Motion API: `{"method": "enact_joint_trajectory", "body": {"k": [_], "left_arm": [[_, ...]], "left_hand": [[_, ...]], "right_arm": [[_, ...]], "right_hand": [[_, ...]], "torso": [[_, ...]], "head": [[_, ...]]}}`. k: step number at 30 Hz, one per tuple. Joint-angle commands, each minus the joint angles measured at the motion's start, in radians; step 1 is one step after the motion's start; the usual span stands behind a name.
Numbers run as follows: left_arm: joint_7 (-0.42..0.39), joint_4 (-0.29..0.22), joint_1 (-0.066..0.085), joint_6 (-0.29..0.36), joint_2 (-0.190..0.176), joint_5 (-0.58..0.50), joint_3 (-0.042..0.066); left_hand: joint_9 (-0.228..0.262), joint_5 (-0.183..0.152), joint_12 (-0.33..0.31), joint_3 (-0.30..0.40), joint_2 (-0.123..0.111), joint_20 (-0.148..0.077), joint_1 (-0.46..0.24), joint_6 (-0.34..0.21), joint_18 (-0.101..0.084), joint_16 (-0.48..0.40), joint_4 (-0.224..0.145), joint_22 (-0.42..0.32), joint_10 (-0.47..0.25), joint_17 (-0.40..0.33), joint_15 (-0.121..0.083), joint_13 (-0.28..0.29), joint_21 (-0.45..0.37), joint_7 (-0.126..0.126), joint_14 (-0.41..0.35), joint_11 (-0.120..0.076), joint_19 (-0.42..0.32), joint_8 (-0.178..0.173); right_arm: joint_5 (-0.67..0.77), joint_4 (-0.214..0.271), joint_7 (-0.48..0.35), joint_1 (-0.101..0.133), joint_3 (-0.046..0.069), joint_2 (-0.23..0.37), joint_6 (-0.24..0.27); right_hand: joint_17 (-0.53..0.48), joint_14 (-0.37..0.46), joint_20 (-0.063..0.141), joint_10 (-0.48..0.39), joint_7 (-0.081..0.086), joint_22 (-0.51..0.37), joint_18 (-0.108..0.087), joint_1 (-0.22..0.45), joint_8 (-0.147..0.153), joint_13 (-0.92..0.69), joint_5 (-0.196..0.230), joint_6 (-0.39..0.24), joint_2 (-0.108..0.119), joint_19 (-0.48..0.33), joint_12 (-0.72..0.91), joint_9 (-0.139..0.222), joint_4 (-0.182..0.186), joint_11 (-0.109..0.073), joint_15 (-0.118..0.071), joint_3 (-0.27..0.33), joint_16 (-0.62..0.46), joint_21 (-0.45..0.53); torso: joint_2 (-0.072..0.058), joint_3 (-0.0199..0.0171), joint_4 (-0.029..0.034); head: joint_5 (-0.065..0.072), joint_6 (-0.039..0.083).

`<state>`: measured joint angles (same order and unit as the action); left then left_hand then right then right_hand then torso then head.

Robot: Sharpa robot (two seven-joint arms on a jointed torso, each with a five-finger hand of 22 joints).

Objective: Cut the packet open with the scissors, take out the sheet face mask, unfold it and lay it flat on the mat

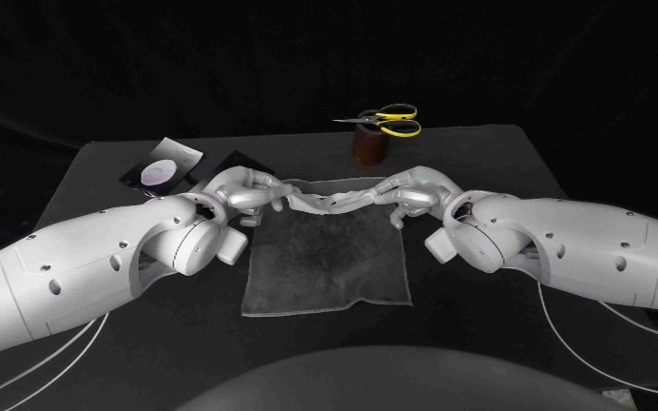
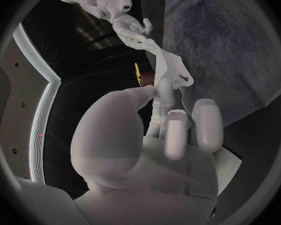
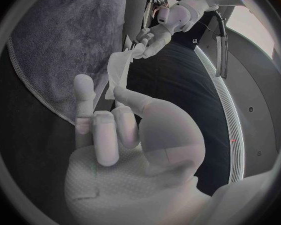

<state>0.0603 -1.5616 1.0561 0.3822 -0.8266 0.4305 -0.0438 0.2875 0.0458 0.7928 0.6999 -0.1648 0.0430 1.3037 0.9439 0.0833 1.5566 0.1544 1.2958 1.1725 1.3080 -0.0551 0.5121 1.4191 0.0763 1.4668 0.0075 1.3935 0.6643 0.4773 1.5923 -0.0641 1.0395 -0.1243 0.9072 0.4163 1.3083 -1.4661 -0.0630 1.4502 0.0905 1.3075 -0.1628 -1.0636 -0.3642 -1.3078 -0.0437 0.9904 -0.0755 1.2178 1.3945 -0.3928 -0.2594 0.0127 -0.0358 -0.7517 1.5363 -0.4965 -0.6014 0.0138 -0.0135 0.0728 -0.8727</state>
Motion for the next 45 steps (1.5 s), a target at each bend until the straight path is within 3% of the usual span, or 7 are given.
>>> {"method": "enact_joint_trajectory", "body": {"k": [1,12,24,28,34,39,45], "left_arm": [[-0.153,-0.004,0.0,-0.045,0.006,-0.127,0.001],[-0.235,-0.018,0.0,-0.043,0.006,-0.187,0.003],[-0.216,-0.023,0.005,-0.036,0.017,-0.196,0.007],[-0.213,-0.021,0.006,-0.028,0.025,-0.201,0.007],[-0.205,-0.017,0.007,-0.005,0.037,-0.209,0.007],[-0.2,-0.016,0.008,0.008,0.043,-0.215,0.007],[-0.199,-0.016,0.008,0.016,0.044,-0.225,0.007]], "left_hand": [[0.082,0.004,0.002,0.067,-0.002,-0.003,-0.011,0.0,-0.018,-0.001,-0.061,0.005,0.013,0.219,-0.008,0.001,0.007,-0.006,0.09,-0.012,0.008,0.003],[0.084,0.004,0.001,0.07,-0.002,-0.003,-0.011,-0.003,-0.018,-0.002,-0.063,0.006,0.011,0.217,-0.007,0.001,0.007,-0.005,0.09,-0.012,0.009,0.003],[0.084,0.004,0.001,0.071,-0.002,-0.003,-0.011,-0.003,-0.018,-0.002,-0.064,0.006,0.011,0.217,-0.007,0.001,0.007,-0.005,0.09,-0.011,0.009,0.003],[0.084,0.004,0.001,0.071,-0.002,-0.003,-0.011,-0.003,-0.018,-0.002,-0.064,0.006,0.011,0.217,-0.007,0.001,0.007,-0.005,0.09,-0.011,0.009,0.003],[0.085,0.004,0.0,0.072,-0.001,-0.003,-0.011,-0.004,-0.018,-0.002,-0.065,0.006,0.011,0.217,-0.007,0.001,0.007,-0.005,0.089,-0.011,0.008,0.003],[0.085,0.004,0.0,0.072,-0.002,-0.003,-0.011,-0.004,-0.018,-0.002,-0.065,0.005,0.011,0.218,-0.007,0.001,0.006,-0.005,0.09,-0.011,0.008,0.003],[0.085,0.004,0.0,0.072,-0.002,-0.003,-0.011,-0.004,-0.018,-0.002,-0.065,0.005,0.011,0.218,-0.007,0.001,0.006,-0.005,0.09,-0.011,0.008,0.003]], "right_arm": [[0.072,-0.002,0.061,0.0,0.0,-0.005,-0.016],[0.12,-0.012,0.18,0.0,-0.002,-0.009,0.011],[0.104,-0.012,0.184,0.0,-0.003,-0.019,0.016],[0.104,-0.011,0.186,0.0,-0.004,-0.024,0.0],[0.146,-0.008,0.199,0.0,-0.004,-0.026,-0.036],[0.197,-0.008,0.199,0.0,-0.005,-0.019,-0.047],[0.229,-0.024,0.17,0.003,-0.005,-0.005,-0.044]], "right_hand": [[0.105,-0.044,0.001,0.002,0.001,0.029,-0.013,0.0,-0.08,-0.059,-0.005,0.004,0.003,0.002,-0.007,-0.129,0.001,0.001,-0.01,-0.008,0.0,0.006],[0.084,-0.035,0.002,-0.007,0.0,0.023,-0.017,0.002,-0.081,-0.043,-0.005,0.001,0.009,-0.007,-0.022,-0.132,0.001,0.0,-0.011,-0.018,-0.006,0.028],[0.013,-0.008,0.001,-0.041,0.008,0.014,-0.018,0.016,-0.069,0.02,-0.004,-0.023,0.022,-0.022,-0.086,-0.135,0.018,0.005,-0.008,-0.03,-0.031,0.05],[-0.083,0.035,-0.009,-0.097,0.024,-0.001,-0.015,0.037,-0.042,0.109,-0.003,-0.077,0.065,-0.042,-0.178,-0.132,0.026,0.02,0.005,0.024,-0.069,0.071],[-0.324,0.163,-0.049,-0.274,0.076,-0.066,-0.013,0.055,0.059,0.344,-0.008,-0.186,0.154,-0.092,-0.418,-0.086,0.045,0.068,0.048,0.162,-0.185,0.149],[-0.685,0.394,-0.077,-0.423,0.092,-0.163,-0.016,0.03,0.088,0.578,-0.011,-0.228,0.172,-0.154,-0.665,-0.062,0.057,0.086,0.069,0.224,-0.423,0.256],[-0.8,0.426,-0.098,-0.428,0.1,-0.339,-0.019,0.0,0.058,0.8,-0.009,-0.214,0.169,-0.161,-0.836,-0.039,0.066,0.097,0.084,0.266,-0.603,0.387]], "torso": [[0.0,0.0004,0.0007],[0.001,0.0004,0.0008],[0.0,-0.0007,0.0004],[0.0,-0.0006,0.0002],[0.0,-0.0004,0.0007],[0.0,-0.0008,0.0012],[0.0,-0.0003,0.0003]], "head": [[0.002,0.0],[0.004,0.0],[0.002,0.0],[0.001,0.0],[-0.002,0.0],[-0.005,0.0],[-0.009,0.0]]}}
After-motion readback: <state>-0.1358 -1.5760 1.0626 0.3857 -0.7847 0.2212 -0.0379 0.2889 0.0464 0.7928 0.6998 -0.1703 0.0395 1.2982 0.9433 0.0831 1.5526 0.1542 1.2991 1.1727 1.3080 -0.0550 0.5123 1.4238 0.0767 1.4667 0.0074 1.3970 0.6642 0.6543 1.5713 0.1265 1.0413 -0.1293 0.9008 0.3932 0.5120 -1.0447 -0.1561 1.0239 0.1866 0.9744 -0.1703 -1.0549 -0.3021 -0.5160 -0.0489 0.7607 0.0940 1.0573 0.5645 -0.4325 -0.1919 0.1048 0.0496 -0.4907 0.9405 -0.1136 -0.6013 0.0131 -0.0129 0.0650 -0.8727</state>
